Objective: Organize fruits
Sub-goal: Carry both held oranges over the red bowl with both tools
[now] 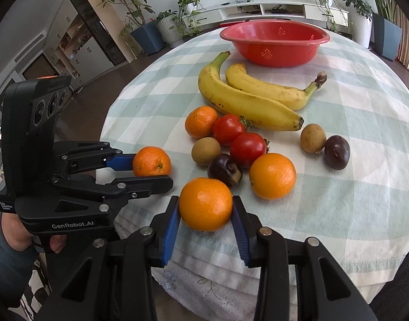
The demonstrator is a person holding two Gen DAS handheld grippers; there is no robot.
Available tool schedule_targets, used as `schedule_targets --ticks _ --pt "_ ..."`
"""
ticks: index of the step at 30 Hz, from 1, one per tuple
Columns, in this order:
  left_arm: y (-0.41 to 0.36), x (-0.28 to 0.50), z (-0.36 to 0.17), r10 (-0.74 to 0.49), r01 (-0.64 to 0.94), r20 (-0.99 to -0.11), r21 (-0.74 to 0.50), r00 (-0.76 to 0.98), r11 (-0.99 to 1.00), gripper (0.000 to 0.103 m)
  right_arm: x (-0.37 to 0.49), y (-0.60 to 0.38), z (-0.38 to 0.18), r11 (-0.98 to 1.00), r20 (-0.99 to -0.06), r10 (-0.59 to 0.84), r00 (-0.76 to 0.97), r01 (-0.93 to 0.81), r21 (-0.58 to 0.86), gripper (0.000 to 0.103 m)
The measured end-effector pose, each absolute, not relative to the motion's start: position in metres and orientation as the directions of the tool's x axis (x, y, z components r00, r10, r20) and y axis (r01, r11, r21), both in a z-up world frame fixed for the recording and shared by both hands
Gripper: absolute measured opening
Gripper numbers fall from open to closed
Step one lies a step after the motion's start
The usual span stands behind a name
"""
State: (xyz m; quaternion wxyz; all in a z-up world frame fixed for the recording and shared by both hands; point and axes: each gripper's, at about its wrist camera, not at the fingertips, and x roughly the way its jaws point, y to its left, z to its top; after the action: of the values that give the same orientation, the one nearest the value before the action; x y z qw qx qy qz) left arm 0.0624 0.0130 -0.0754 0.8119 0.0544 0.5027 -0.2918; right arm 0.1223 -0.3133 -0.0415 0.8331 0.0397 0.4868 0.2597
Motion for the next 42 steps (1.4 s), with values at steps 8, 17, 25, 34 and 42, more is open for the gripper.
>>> schedule_targets --ticks 8,17,25,34,42 --pt "0.012 0.060 -0.074 -0.428 0.531 -0.842 -0.211 0.327 0.821 0.032 0.117 -0.321 -0.036 0.852 -0.778 0.493 0.391 -0.398 0.340 0.041" --pt "0.023 0.086 -0.035 -0.458 0.527 -0.799 -0.214 0.390 0.822 0.032 0.140 -0.375 0.000 0.871 -0.731 0.484 0.481 -0.344 0.350 0.041" --pt "0.018 0.163 0.018 -0.462 0.539 -0.751 -0.168 0.472 0.825 0.032 0.219 -0.429 0.049 0.897 -0.671 0.443 0.594 -0.285 0.339 0.041" --pt "-0.030 0.285 0.028 -0.390 0.521 -0.792 -0.108 0.470 0.847 0.032 0.328 -0.390 0.052 0.884 -0.718 0.458 0.524 -0.352 0.307 0.041" --pt "-0.055 0.336 -0.018 -0.334 0.507 -0.844 -0.086 0.420 0.857 0.032 0.377 -0.360 0.009 0.898 -0.803 0.406 0.437 -0.356 0.260 0.041"
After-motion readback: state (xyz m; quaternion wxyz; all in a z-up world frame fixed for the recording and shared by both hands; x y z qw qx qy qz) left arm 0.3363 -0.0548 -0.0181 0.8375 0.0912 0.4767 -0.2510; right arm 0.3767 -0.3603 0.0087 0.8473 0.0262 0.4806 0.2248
